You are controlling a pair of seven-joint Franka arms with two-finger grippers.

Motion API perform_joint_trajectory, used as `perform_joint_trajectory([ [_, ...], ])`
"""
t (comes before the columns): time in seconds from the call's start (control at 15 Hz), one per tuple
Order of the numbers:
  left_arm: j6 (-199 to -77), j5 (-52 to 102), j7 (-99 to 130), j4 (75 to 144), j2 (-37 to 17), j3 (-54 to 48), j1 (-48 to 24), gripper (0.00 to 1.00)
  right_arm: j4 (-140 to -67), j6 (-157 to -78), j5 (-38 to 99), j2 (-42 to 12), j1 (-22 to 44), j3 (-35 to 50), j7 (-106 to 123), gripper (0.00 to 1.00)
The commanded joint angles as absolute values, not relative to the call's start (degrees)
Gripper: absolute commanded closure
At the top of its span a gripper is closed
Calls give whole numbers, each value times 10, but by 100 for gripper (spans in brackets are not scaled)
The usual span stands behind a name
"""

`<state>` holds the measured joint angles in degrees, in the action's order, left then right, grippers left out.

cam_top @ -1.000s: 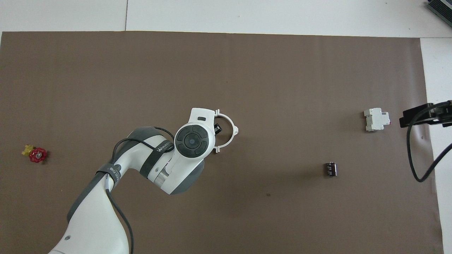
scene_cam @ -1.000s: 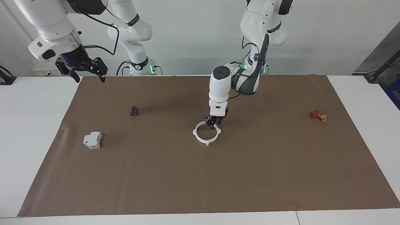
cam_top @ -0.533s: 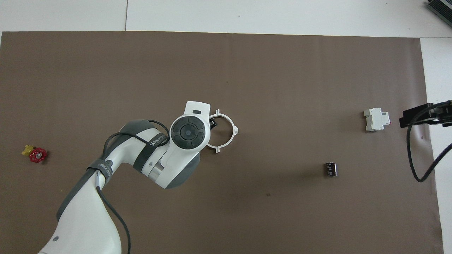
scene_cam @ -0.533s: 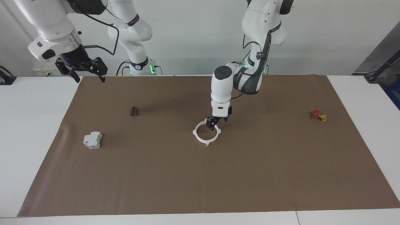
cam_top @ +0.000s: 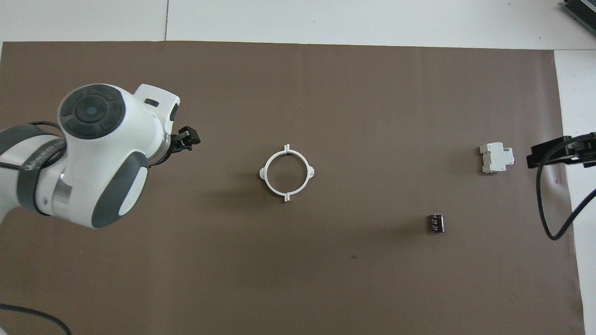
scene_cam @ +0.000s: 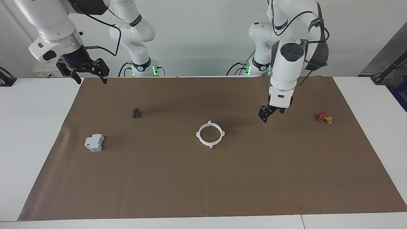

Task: Assemble drain pipe with both arms
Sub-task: 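Release the joined ring and withdraw the left gripper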

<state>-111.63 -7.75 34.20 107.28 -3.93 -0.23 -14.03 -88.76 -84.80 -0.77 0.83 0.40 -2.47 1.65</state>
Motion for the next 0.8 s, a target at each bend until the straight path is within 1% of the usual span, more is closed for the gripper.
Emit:
perform_joint_trajectory([
  [0.0, -1071, -77, 198, 1056, -33, -8, -68, 0, -895, -852, -6, 12, 3, -25, 17, 0],
  [0.13, -1050, -60, 114, 1054, -3, -7, -13, 0, -895, -852, -6, 12, 3, -25, 17, 0],
  [0.27, -1019, -46, 77, 1055, 27, -7, 10, 0, -895, -852, -6, 12, 3, -25, 17, 0],
  [0.4, -987, -46, 76, 1055, 53, -10, 8, 0, -895, -852, -6, 12, 3, -25, 17, 0],
  [0.53, -972, -46, 77, 1057, 57, -15, 0, 0, -895, -852, -6, 12, 3, -25, 17, 0],
  [0.73, -987, -46, 74, 1076, 67, -21, -22, 0, -895, -852, -6, 12, 3, -25, 17, 0],
])
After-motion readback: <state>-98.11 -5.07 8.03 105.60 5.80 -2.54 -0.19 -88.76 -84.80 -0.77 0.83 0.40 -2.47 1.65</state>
